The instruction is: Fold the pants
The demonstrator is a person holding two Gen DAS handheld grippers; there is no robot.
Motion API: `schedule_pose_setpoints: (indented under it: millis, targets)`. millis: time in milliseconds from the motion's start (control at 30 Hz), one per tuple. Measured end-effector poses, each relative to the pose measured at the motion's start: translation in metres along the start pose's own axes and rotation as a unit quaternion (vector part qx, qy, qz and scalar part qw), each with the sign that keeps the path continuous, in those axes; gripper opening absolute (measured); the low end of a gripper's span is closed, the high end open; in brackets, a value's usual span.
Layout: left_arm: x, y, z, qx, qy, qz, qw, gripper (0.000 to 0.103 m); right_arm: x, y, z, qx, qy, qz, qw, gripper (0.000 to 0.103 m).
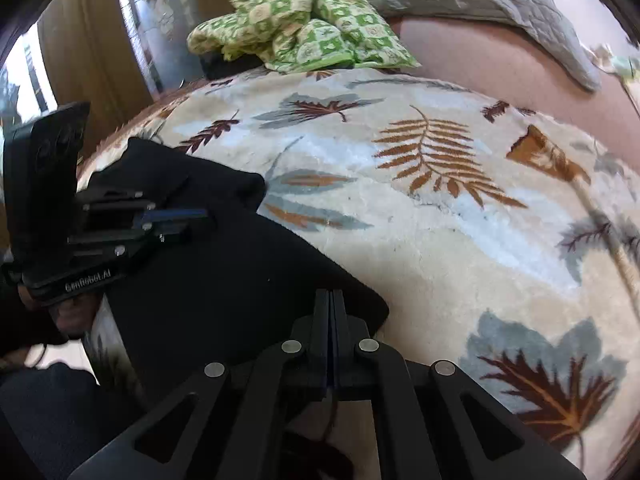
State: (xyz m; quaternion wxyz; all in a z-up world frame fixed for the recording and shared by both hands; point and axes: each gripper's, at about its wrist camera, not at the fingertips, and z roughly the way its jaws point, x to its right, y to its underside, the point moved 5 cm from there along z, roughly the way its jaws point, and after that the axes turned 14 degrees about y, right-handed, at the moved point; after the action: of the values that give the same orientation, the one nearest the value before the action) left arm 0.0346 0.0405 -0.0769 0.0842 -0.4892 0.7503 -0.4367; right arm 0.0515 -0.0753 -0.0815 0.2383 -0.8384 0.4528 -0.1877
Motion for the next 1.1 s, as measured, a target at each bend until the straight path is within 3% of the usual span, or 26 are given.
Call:
schedule_pose_setpoints:
  millis: [200,267,300,367,400,467,533,667,733,767,800,833,900,1000,1033,1100]
  targets:
    - [-0.002,-0.006,-0.013,0.016,0.023,-0.027,0.9992,0.001,0.013,0.000,-0.031,0.023,-0.048,0.032,0.998,0.000]
    - [0.002,-0.006,-0.032,0.036,0.028,-0.045,0.9979,0.002,0.016,-0.001,-0.053,0.042,-0.095,0.051,0.993,0.005]
    - [0.004,-0.006,-0.038,0.043,0.035,-0.048,0.9973,0.003,0.014,-0.001,-0.064,0.046,-0.144,0.056,0.987,0.005]
    - [0.007,0.001,-0.038,0.036,0.042,-0.051,0.9972,0.004,0.008,0.004,-0.069,0.035,-0.184,0.047,0.981,0.005]
    - [0.001,0.009,-0.026,0.010,0.017,-0.054,0.9984,0.004,0.002,0.013,-0.058,0.000,-0.185,0.036,0.982,0.004]
    - [-0.003,0.016,-0.019,0.026,0.019,-0.055,0.9980,0.003,-0.004,0.032,-0.025,-0.067,-0.157,0.025,0.985,0.000]
    - [-0.002,0.013,-0.015,0.024,0.001,-0.049,0.9985,0.002,0.000,0.027,-0.024,-0.071,-0.173,0.057,0.981,0.000]
    - [-0.001,0.011,-0.021,0.024,0.000,-0.061,0.9979,0.002,-0.005,0.025,-0.035,-0.053,-0.156,0.043,0.985,0.000]
    - [-0.003,0.011,-0.034,0.027,0.009,-0.086,0.9959,0.004,-0.005,0.018,-0.052,-0.014,-0.136,0.038,0.990,0.009]
    - [-0.002,0.012,-0.045,0.033,0.005,-0.095,0.9949,0.010,-0.002,0.016,-0.056,0.004,-0.127,0.042,0.991,0.010]
    - [-0.002,0.015,-0.063,0.047,0.001,-0.102,0.9936,0.025,0.001,0.013,-0.064,0.025,-0.118,0.052,0.991,0.012]
    - [-0.002,0.018,-0.073,0.055,-0.002,-0.105,0.9929,0.056,0.006,0.010,-0.070,0.044,-0.109,0.066,0.991,0.019]
    - [-0.009,0.029,-0.111,0.098,-0.017,-0.124,0.9873,0.078,0.022,0.005,-0.072,0.068,-0.061,0.090,0.992,0.032]
    - [-0.038,0.057,-0.163,0.143,-0.031,-0.203,0.9681,0.078,0.039,0.009,-0.060,0.045,-0.013,0.120,0.992,0.033]
    - [-0.052,0.068,-0.177,0.157,-0.040,-0.239,0.9574,0.078,0.044,0.011,-0.054,0.032,0.000,0.127,0.991,0.033]
    - [-0.088,0.095,-0.203,0.189,-0.056,-0.334,0.9218,0.079,0.049,0.013,-0.046,0.014,0.015,0.132,0.991,0.033]
